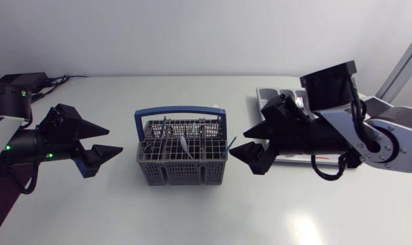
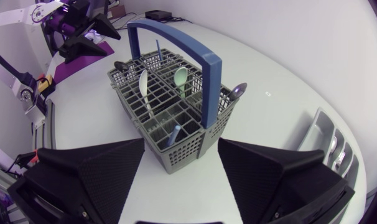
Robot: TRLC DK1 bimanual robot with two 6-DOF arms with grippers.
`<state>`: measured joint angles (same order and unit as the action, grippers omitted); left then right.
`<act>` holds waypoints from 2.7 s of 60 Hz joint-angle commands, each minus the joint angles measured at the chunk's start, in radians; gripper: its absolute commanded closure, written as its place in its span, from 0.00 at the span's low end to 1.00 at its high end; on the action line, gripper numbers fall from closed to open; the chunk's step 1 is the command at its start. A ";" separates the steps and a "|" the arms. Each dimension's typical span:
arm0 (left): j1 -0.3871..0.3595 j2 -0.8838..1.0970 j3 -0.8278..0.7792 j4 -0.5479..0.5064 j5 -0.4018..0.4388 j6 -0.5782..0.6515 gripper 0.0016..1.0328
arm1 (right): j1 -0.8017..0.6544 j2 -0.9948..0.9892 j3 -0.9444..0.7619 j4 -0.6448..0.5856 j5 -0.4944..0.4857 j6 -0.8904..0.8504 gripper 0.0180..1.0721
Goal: Unload the cutlery basket into the drawer organizer.
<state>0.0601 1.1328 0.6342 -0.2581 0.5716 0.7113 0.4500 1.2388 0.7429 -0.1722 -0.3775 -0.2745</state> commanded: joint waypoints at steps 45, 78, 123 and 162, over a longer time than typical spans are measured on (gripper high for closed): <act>-0.042 -0.074 -0.056 -0.013 0.002 -0.001 0.09 | 0.038 0.037 -0.139 0.263 0.029 0.107 0.57; -0.063 -0.064 -0.053 0.000 0.002 -0.004 0.09 | 0.055 0.085 -0.114 0.304 0.042 0.110 0.70; -0.065 -0.050 -0.065 0.019 0.002 -0.004 0.09 | 0.085 0.114 -0.097 0.319 0.045 0.110 0.86; -0.060 -0.050 -0.068 0.022 0.001 0.002 0.09 | 0.107 0.094 -0.083 0.310 0.065 0.103 0.91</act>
<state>0.0032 1.0706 0.5934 -0.2447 0.5682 0.7082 0.5491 1.3357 0.6342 0.1371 -0.3336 -0.1822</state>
